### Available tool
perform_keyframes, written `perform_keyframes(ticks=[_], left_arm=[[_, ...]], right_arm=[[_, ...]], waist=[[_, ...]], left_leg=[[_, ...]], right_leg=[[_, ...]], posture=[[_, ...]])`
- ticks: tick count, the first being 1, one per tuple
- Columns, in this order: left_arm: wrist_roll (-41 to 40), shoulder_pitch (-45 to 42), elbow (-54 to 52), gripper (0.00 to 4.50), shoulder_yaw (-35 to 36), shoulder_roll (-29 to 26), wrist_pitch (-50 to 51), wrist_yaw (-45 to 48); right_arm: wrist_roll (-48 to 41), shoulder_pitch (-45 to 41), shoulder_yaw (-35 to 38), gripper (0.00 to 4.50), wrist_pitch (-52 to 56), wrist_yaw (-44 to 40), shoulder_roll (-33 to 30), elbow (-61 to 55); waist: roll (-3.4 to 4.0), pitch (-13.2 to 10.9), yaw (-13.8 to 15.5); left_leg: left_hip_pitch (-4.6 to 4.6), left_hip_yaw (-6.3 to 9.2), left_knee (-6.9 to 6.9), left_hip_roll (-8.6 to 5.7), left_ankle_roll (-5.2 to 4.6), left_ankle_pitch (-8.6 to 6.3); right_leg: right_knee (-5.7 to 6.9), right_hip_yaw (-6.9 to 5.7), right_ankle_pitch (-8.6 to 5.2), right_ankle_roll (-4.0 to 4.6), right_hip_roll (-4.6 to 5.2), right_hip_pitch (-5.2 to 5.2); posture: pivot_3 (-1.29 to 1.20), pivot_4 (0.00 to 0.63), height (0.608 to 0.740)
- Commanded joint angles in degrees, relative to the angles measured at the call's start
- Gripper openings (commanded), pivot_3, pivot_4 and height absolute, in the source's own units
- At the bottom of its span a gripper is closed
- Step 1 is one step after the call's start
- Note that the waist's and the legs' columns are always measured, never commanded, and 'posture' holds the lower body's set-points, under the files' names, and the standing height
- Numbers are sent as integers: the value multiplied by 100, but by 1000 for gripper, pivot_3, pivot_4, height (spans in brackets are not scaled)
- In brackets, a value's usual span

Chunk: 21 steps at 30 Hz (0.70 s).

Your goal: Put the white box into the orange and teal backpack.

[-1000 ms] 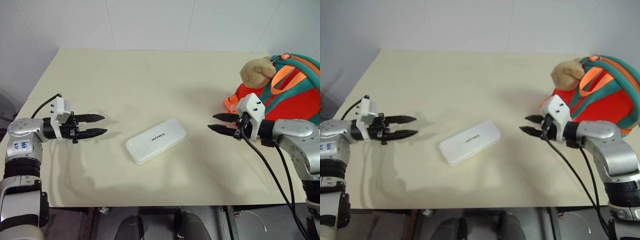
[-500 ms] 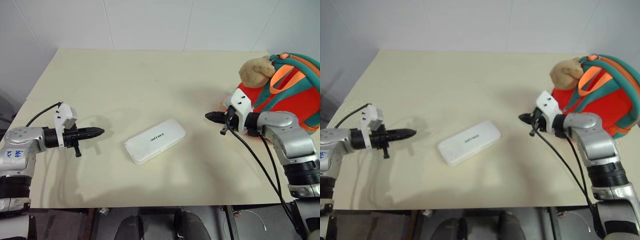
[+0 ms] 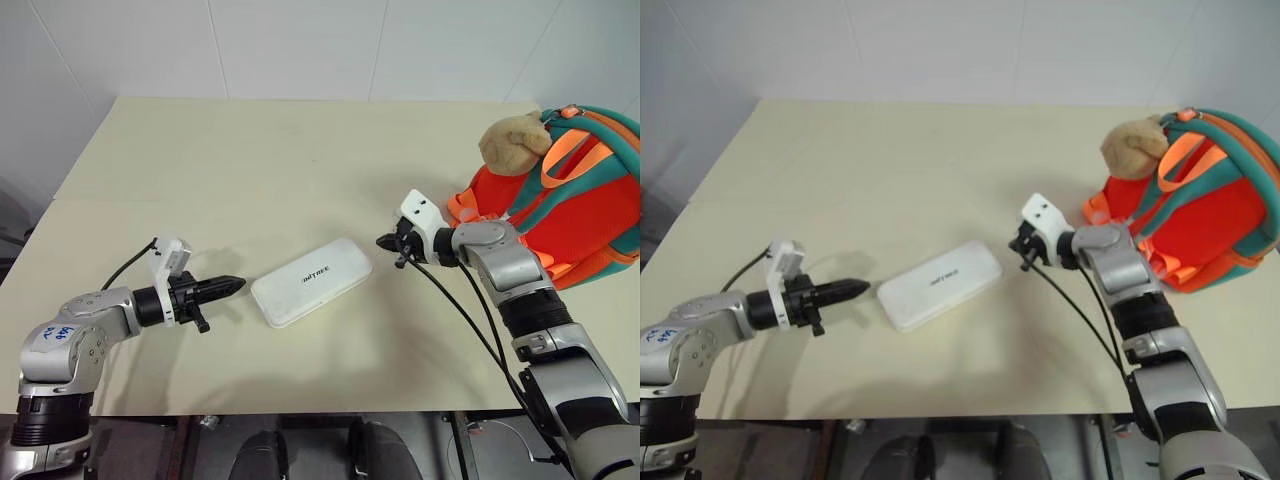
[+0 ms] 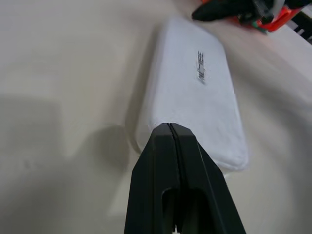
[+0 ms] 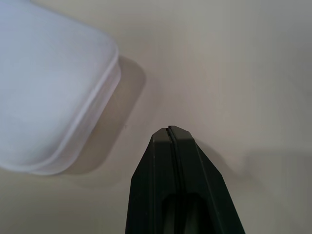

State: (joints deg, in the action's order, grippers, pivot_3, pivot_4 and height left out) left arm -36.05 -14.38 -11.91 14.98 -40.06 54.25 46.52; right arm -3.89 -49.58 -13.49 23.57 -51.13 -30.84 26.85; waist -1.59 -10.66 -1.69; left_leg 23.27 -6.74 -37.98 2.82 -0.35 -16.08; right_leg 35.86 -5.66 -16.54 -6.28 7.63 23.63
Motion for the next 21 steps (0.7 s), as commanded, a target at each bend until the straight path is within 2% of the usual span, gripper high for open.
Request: perform_keyframes(ticks=[1,5,10,16,21], left_arm=[[-521,175,-576,0,287,8,683,-322],[-705,430,-904,0,358,-242,1315,-560],[-836,373,-915,0,239,-212,1503,-670],[-732,167,-796,0,-44,-56,1373,-795],[-474,-72,-480,0,-356,73,920,-801]], right_arm=[[88,-62,64,120,-146,-44,26,-58],[108,2,91,120,-106,-65,99,-158],[166,54,43,120,-132,-44,235,-119],[272,83,12,120,-149,-82,332,-108],[280,231,-123,120,62,-403,291,-588]], waist=[[0,0,-4],[0,0,-15],[0,0,-9],[0,0,1],[0,0,1]], left_leg=[[0,0,0,0,0,0],[-2,0,0,0,1,-1],[-6,3,1,0,8,2],[-5,3,1,-1,12,1],[-6,1,5,-1,14,0]], right_leg=[[-1,1,0,0,1,0],[0,4,0,0,2,-1],[4,5,0,3,2,-1],[0,5,1,4,4,-1],[-2,4,1,4,0,0]], posture=[[0,150,740],[0,150,740],[0,150,740],[0,150,740],[0,150,740]])
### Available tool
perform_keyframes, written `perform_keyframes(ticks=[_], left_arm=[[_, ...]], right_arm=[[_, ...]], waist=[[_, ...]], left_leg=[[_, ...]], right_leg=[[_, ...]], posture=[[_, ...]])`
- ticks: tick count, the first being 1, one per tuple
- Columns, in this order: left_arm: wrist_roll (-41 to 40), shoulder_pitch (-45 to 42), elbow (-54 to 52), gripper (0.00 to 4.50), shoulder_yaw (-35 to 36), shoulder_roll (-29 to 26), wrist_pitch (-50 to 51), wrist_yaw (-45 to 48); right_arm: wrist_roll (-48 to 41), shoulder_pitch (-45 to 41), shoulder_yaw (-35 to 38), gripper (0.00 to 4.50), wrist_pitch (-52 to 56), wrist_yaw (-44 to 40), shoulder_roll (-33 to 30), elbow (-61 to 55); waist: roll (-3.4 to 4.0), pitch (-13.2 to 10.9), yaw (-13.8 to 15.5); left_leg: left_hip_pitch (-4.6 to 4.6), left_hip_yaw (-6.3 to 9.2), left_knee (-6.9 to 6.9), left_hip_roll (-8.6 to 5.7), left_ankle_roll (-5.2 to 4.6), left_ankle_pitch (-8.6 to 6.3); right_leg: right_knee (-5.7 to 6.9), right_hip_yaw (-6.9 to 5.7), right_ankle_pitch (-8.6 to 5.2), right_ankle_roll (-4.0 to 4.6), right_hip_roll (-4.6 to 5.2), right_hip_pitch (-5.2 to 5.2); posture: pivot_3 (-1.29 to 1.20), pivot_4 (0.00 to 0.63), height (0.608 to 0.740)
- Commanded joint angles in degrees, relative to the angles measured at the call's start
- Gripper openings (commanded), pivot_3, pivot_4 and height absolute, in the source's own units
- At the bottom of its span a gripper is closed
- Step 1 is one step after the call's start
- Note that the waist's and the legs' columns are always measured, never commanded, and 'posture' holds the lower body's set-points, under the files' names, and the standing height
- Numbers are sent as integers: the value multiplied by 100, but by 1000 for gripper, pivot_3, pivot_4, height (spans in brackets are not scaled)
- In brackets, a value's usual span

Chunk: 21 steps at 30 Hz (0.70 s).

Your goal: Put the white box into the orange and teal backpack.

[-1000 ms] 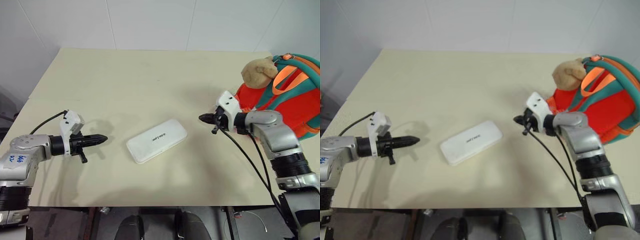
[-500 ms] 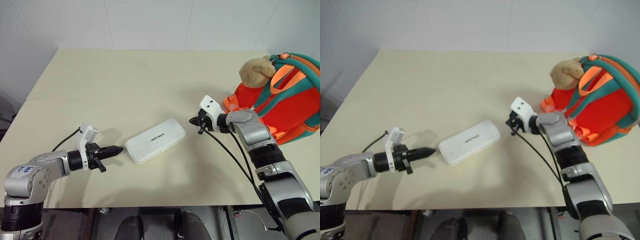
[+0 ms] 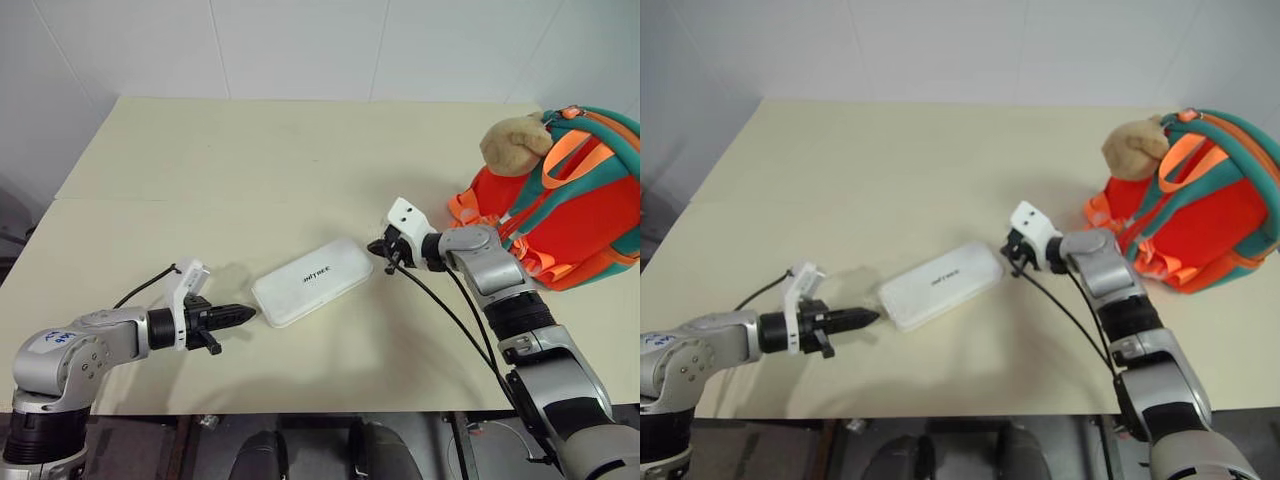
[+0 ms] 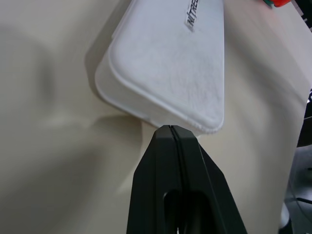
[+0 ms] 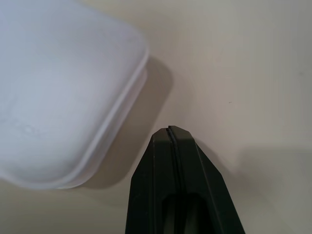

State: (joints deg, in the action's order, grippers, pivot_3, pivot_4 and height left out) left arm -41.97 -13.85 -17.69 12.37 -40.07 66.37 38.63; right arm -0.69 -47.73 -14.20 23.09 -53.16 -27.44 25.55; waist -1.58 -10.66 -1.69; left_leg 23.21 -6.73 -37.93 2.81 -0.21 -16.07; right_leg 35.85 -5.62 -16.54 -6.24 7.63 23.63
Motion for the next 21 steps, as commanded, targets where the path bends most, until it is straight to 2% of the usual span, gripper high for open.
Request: perform_keyframes(ticks=[1,8,21], left_arm=[[141,-164,131,0,-135,101,-326,-31],[199,-279,227,0,-352,269,-495,3],[640,-851,867,0,-745,76,-1108,550]], right_arm=[[-35,88,-79,120,144,-248,-74,-563],[-105,379,-128,120,460,-367,-145,-1319],[-201,919,-288,120,1061,-579,-350,-2598]], waist=[[0,0,0],[0,0,4],[0,0,6]], left_leg=[[1,0,0,0,0,0],[1,-1,0,1,0,0],[0,-1,0,-1,0,-1]], right_leg=[[0,0,0,0,0,1],[0,1,0,0,2,1],[-3,-2,0,0,1,1]], posture=[[0,150,740],[0,150,740],[0,150,740]])
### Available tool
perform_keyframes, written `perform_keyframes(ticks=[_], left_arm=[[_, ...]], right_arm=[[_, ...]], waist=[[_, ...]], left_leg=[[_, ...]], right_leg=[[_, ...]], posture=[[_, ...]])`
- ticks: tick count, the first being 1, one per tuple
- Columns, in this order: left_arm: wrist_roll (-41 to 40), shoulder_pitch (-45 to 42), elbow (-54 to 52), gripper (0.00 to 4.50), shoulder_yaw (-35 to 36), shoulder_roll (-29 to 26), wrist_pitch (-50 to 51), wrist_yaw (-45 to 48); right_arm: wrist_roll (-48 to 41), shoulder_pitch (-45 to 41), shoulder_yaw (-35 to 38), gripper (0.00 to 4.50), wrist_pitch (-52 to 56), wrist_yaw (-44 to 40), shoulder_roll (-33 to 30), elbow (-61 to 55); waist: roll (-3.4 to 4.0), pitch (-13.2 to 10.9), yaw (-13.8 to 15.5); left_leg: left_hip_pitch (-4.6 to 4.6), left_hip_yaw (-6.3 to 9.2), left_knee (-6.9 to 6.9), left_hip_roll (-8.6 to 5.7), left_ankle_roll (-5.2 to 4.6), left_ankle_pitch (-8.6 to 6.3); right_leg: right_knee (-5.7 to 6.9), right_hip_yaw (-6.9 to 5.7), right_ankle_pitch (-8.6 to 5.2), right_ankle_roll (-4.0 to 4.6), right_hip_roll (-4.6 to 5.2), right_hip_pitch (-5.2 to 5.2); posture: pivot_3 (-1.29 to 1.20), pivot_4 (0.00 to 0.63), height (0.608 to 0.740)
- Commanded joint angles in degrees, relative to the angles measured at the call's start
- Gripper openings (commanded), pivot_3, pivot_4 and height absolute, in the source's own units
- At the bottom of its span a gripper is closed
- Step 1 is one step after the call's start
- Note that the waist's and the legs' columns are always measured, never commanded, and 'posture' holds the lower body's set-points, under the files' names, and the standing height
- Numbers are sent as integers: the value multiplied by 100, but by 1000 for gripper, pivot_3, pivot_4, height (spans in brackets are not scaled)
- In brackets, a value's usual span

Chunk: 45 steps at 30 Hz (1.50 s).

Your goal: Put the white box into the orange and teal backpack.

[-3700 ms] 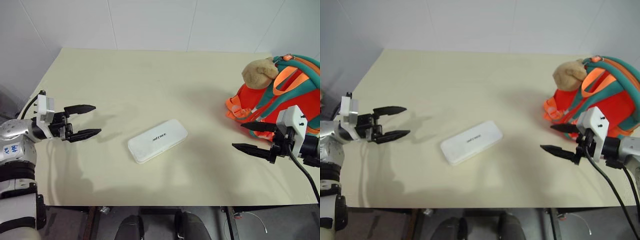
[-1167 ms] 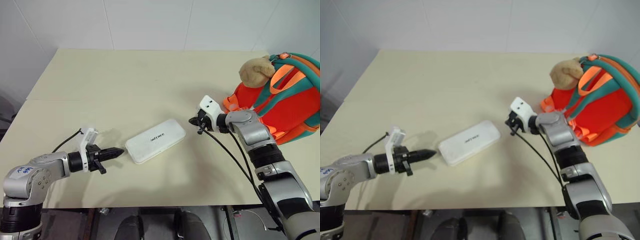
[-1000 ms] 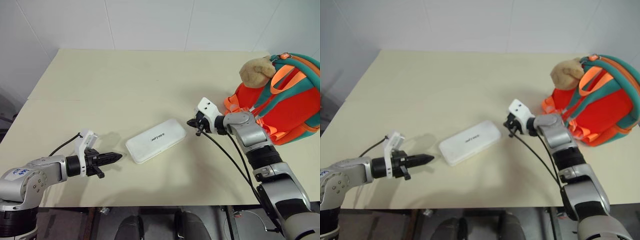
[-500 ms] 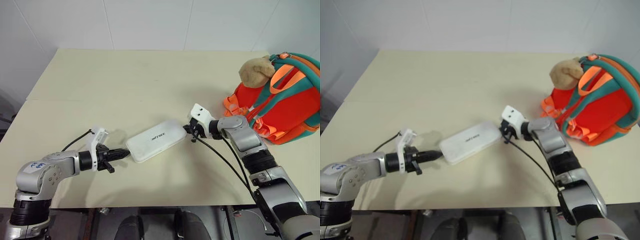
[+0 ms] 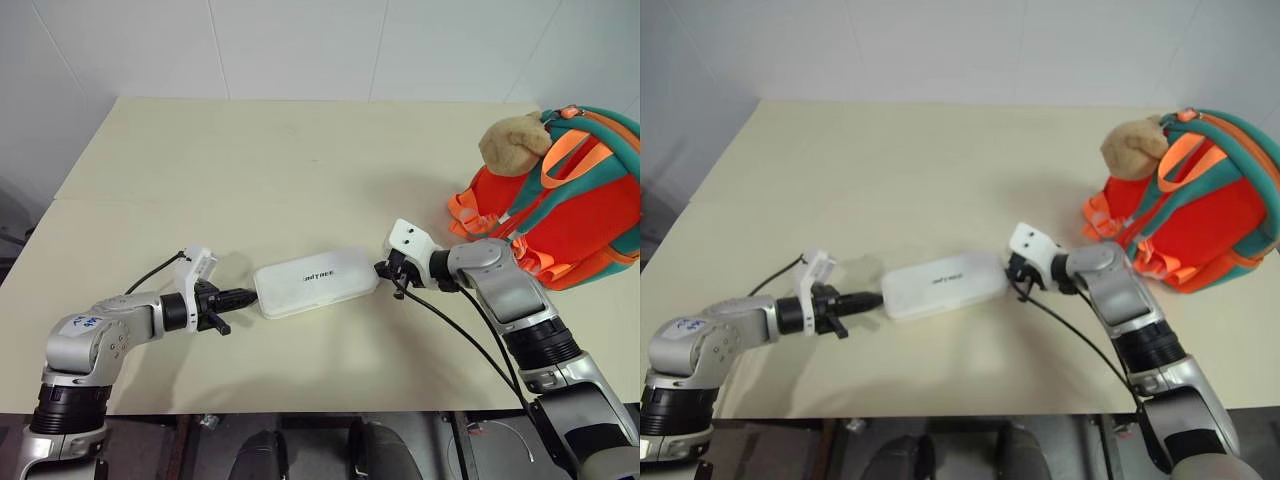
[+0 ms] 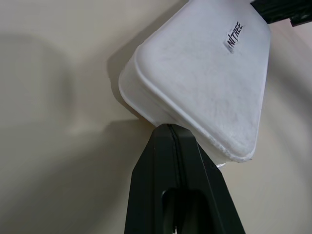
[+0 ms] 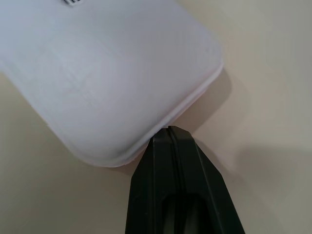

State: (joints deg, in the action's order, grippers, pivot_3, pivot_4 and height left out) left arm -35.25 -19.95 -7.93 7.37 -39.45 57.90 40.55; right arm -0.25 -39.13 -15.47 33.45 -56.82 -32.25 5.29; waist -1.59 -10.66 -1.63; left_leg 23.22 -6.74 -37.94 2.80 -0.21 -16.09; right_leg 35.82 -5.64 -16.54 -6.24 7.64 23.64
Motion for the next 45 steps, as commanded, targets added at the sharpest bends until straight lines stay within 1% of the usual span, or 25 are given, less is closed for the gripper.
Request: perform_keyframes(ticks=[1,15,23,32,45], left_arm=[[-6,-307,-57,0,-274,4,-281,395],[571,-941,703,0,-899,-126,-796,1283],[944,-1065,998,0,-1215,-22,-1045,1595],[1195,-1199,1138,0,-1460,128,-1153,1835],[1440,-1327,1267,0,-1564,191,-1197,2047]], right_arm=[[-251,96,-161,120,67,-214,119,-640],[-359,554,-160,120,747,-184,-82,-1768],[-413,724,-143,120,1086,-188,-184,-2279],[-414,823,-40,120,1191,-136,-326,-2354],[-468,871,42,120,1235,-146,-524,-2430]], waist=[[0,0,4],[0,0,13],[0,0,15],[-1,1,42],[-1,1,138]], left_leg=[[0,0,1,0,0,-1],[3,0,1,-7,-3,-4],[4,-1,0,-8,-5,-4],[4,0,-3,-9,-7,-5],[3,-1,-5,-10,-10,-7]], right_leg=[[-1,1,0,0,0,0],[-8,-4,0,0,-3,0],[-8,-4,0,0,-5,-1],[-8,-7,0,0,-4,-4],[-8,-7,0,0,-6,-4]], posture=[[0,150,740],[0,150,740],[0,150,740],[0,150,740],[0,150,740]])
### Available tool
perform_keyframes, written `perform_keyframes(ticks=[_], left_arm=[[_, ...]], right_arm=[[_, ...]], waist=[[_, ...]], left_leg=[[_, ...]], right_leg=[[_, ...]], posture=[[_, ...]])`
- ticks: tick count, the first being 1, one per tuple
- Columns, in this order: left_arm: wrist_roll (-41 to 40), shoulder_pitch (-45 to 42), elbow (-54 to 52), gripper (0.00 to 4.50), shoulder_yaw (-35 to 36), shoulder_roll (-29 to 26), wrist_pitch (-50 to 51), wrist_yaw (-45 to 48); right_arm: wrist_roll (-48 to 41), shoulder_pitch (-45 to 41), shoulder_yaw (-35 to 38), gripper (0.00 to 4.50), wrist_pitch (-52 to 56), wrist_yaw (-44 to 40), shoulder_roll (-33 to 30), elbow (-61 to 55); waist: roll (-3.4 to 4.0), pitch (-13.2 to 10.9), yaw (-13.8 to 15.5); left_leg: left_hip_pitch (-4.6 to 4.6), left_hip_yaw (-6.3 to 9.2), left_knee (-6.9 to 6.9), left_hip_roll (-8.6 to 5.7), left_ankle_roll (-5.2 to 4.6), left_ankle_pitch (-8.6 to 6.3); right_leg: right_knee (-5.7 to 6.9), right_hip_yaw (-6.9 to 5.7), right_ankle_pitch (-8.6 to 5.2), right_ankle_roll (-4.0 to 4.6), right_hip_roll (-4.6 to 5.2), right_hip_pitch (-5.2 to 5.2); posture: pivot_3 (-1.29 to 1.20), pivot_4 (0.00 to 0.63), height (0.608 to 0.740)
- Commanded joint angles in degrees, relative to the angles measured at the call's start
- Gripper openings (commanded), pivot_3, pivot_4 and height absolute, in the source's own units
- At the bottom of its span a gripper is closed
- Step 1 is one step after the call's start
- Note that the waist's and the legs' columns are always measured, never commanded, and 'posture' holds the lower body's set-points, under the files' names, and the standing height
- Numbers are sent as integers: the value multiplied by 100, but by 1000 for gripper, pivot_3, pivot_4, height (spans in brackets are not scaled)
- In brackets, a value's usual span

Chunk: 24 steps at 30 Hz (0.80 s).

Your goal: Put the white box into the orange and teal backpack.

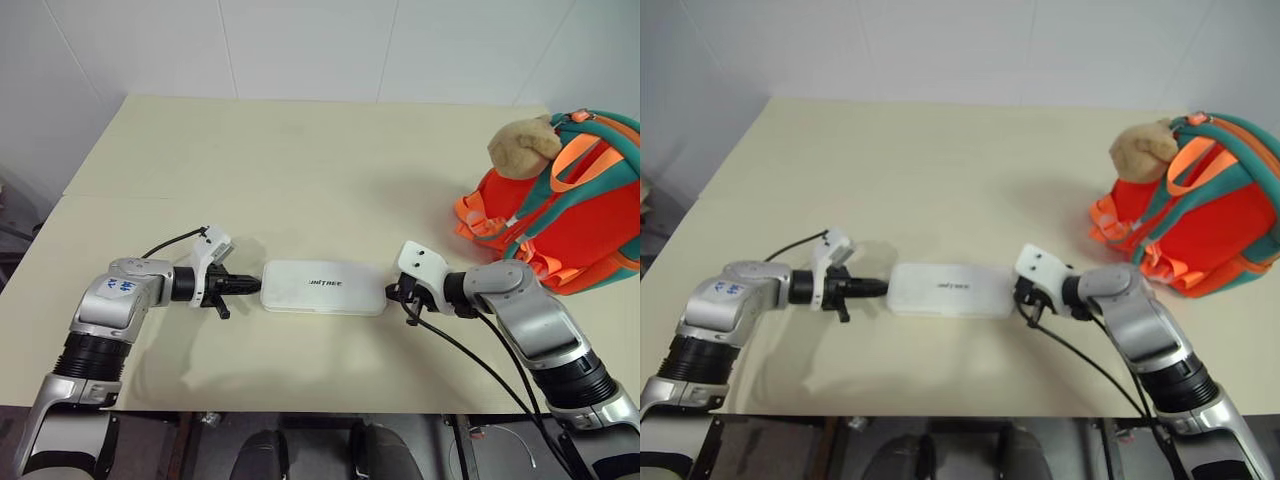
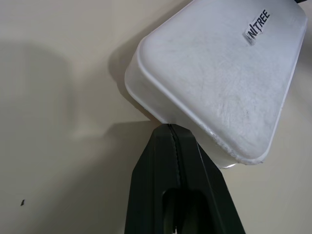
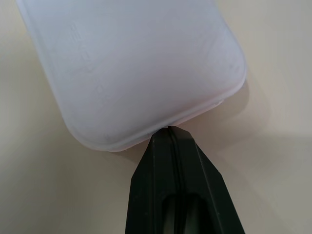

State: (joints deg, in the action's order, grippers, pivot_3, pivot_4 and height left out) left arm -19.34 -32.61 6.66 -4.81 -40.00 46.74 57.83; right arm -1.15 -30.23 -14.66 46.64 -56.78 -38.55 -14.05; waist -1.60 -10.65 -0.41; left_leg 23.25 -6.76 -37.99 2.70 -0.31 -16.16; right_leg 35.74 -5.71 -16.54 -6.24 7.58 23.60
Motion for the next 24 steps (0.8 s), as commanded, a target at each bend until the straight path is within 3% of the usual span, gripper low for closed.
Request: perform_keyframes(ticks=[1,24], left_arm=[[-156,-59,-210,0,-340,245,-61,329],[49,-32,-172,0,-150,43,-290,347]], right_arm=[[-392,-15,-27,120,-70,-153,84,-512],[-569,341,435,120,143,82,-472,-740]], waist=[[0,0,21],[0,0,34]], left_leg=[[0,0,0,0,0,0],[4,-2,0,-2,-4,-2]], right_leg=[[-1,0,0,0,0,0],[-5,-2,0,0,-2,0]], posture=[[0,150,740],[0,150,740]])
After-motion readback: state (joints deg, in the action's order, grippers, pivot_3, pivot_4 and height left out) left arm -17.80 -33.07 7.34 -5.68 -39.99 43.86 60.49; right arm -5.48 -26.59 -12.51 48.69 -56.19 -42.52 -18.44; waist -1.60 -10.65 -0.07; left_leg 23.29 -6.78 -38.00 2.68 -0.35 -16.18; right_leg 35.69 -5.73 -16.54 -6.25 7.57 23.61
